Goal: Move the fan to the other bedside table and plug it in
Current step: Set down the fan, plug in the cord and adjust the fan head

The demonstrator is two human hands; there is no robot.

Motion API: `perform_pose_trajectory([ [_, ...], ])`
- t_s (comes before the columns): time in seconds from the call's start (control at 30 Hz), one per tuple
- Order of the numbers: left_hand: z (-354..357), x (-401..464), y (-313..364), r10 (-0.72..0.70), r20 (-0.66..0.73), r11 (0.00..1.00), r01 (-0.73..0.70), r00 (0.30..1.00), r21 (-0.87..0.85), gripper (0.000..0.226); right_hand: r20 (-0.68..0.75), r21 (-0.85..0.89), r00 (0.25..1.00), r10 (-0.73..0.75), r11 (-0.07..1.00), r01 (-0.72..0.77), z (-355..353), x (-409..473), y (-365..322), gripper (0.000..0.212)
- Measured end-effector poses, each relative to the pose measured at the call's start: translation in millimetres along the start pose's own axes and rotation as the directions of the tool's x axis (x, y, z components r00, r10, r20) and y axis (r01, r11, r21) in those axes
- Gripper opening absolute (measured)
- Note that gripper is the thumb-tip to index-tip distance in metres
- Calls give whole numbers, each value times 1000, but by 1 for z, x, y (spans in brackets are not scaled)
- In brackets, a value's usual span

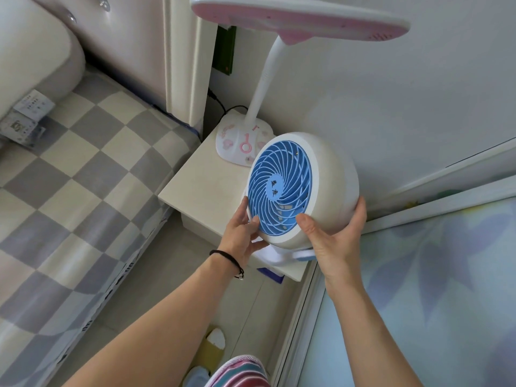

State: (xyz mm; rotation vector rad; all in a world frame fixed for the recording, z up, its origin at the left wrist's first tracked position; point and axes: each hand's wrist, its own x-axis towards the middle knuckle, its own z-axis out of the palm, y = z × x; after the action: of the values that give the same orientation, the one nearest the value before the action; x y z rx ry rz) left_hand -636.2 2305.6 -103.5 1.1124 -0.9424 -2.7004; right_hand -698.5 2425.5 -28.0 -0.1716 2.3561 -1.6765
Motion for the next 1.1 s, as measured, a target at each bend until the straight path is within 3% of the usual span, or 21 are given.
perform_pose_trajectory([
  [0.2, 3, 1, 2, -23, -28, 997, 25, 999, 70, 65, -30, -16, 997, -66, 998, 65, 7, -2, 3, 118],
  [0.5, 8, 16, -8, -119, -77, 990, 125, 990, 71, 60, -76, -219, 990, -121, 970, 102, 21, -12, 8, 120],
  [1.1, -1, -2, 5, -150, -145, 989, 147, 978, -26, 50, -69, -209, 990, -123, 972, 106, 19, -11, 6, 121],
])
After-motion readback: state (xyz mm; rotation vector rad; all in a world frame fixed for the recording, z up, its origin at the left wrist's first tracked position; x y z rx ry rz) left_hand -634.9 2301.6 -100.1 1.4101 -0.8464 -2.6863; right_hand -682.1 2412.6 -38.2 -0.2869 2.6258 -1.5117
